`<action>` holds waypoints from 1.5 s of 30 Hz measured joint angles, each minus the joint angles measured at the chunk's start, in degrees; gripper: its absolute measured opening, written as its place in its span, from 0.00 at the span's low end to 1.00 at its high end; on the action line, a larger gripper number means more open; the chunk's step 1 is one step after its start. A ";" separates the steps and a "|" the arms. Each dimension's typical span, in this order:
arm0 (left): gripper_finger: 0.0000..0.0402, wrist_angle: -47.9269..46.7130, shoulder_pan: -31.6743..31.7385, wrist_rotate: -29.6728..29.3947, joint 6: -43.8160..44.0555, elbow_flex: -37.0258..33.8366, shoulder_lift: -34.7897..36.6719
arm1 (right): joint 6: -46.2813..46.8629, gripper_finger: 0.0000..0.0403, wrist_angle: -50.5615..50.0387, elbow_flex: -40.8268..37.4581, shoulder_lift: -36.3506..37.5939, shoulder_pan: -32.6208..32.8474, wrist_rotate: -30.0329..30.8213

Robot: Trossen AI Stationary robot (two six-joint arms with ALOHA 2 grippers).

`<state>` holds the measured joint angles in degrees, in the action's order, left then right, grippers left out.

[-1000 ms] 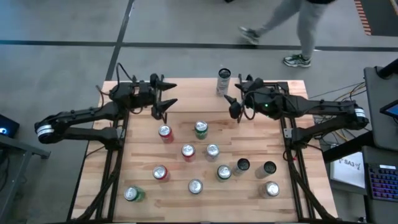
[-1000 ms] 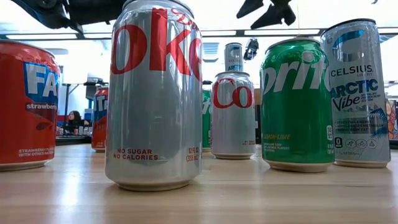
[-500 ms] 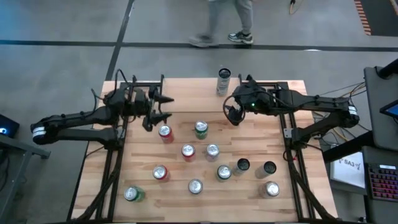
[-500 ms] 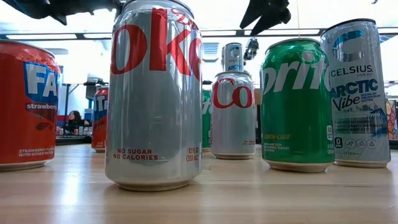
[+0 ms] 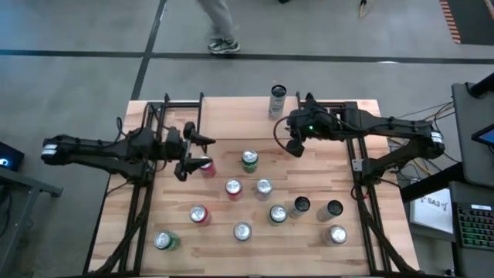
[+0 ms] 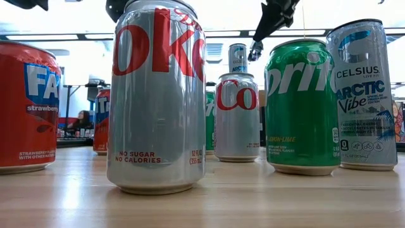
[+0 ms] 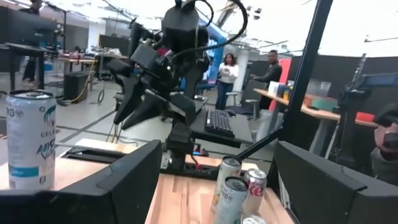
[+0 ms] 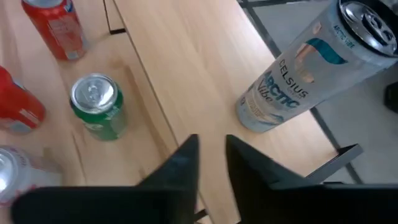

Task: Place canned beverage on shelf
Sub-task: Put the top white-blue soda can on the shelf

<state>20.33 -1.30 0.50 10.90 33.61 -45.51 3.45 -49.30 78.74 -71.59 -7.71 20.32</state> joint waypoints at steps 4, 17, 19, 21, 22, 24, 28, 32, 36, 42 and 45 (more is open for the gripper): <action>0.74 -0.94 -2.21 -3.07 -0.73 0.00 -0.41 | -2.67 0.04 0.00 -0.02 -0.09 -2.57 -0.08; 0.74 -0.67 -2.54 -4.67 -1.25 0.00 -0.71 | -8.86 0.02 3.11 -0.07 -2.36 -16.10 -11.22; 0.74 -0.67 -2.54 -4.67 -1.38 0.00 -0.71 | -10.03 0.02 4.21 -0.07 -2.95 -17.15 -12.33; 0.74 -0.64 -2.54 -4.67 -1.38 0.00 -0.70 | -11.10 0.02 4.42 -0.07 -3.57 -18.00 -12.84; 0.74 -0.64 -2.54 -4.67 -1.38 0.00 -0.71 | -11.75 0.02 4.42 -0.07 -3.89 -18.49 -12.86; 0.74 -0.64 -2.53 -4.67 -1.39 0.00 -0.69 | -12.36 0.02 4.49 -0.07 -4.55 -19.24 -12.84; 0.74 -0.64 -2.52 -4.67 -1.68 0.00 -0.67 | -13.44 0.02 4.63 -0.07 -5.84 -20.40 -12.88; 0.74 -0.64 -2.52 -4.69 -2.85 0.00 -0.67 | -14.58 0.02 5.24 -0.07 -7.07 -20.48 -13.02; 0.74 -0.45 -2.52 -4.69 -2.94 0.00 -0.68 | -15.00 0.02 6.35 -0.07 -8.05 -20.46 -13.05; 0.74 -0.28 -2.52 -4.69 -3.15 0.00 -0.69 | -15.00 0.02 6.78 -0.07 -9.32 -20.46 -13.43; 0.74 -0.27 -2.52 -4.69 -3.68 0.00 -0.69 | -14.79 0.02 6.80 -0.07 -9.66 -20.46 -15.01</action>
<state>20.05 -3.81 -4.19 7.22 33.61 -46.19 -11.33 -42.50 78.67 -81.25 -28.16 5.31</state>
